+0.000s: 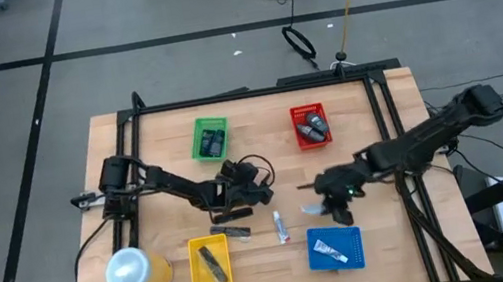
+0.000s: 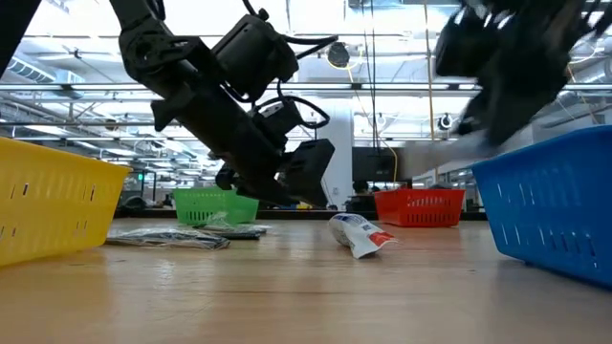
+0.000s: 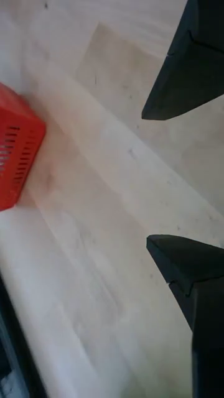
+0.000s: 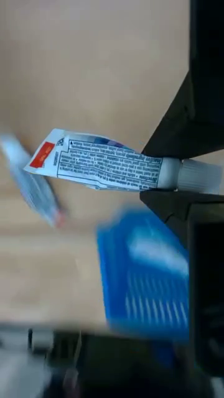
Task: Pick & Place Travel size toiletries
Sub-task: Put the right white toothpaste into the blue bin, then put the black hairbrush into the yellow bin
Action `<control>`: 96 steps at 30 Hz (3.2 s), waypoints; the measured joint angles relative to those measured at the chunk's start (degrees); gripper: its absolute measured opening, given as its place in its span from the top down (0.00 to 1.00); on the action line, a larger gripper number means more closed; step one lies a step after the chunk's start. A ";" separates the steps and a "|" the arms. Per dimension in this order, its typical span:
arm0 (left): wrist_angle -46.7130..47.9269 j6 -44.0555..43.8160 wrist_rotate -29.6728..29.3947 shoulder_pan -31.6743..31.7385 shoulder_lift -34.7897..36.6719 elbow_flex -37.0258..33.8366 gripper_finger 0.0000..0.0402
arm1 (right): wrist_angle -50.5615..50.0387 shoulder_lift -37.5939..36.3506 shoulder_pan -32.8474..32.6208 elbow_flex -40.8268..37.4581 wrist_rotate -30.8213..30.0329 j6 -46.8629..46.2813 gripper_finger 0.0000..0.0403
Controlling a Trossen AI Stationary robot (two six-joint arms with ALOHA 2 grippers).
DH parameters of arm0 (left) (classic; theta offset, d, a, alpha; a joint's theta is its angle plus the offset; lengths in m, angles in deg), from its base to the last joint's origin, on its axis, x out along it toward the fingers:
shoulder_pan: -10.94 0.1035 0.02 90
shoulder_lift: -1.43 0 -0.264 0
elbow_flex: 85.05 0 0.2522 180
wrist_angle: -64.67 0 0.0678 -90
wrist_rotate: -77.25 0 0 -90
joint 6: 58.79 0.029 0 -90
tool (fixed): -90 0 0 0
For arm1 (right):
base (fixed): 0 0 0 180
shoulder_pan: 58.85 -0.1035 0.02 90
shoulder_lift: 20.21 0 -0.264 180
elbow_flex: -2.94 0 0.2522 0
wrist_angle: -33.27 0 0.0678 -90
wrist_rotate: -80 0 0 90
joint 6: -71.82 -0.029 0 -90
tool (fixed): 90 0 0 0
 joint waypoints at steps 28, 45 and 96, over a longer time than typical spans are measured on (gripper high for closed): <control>-10.66 19.70 7.42 -6.66 2.46 0.13 0.22 | 0.33 5.23 -15.78 3.21 -4.72 -11.27 0.52; 46.87 3.09 31.22 -1.98 25.30 0.24 0.25 | 31.70 2.78 -4.08 -10.93 -30.71 21.96 0.49; -1.36 8.82 41.60 4.88 -10.64 7.93 0.99 | 42.50 27.12 14.41 -7.98 -2.08 -5.15 0.41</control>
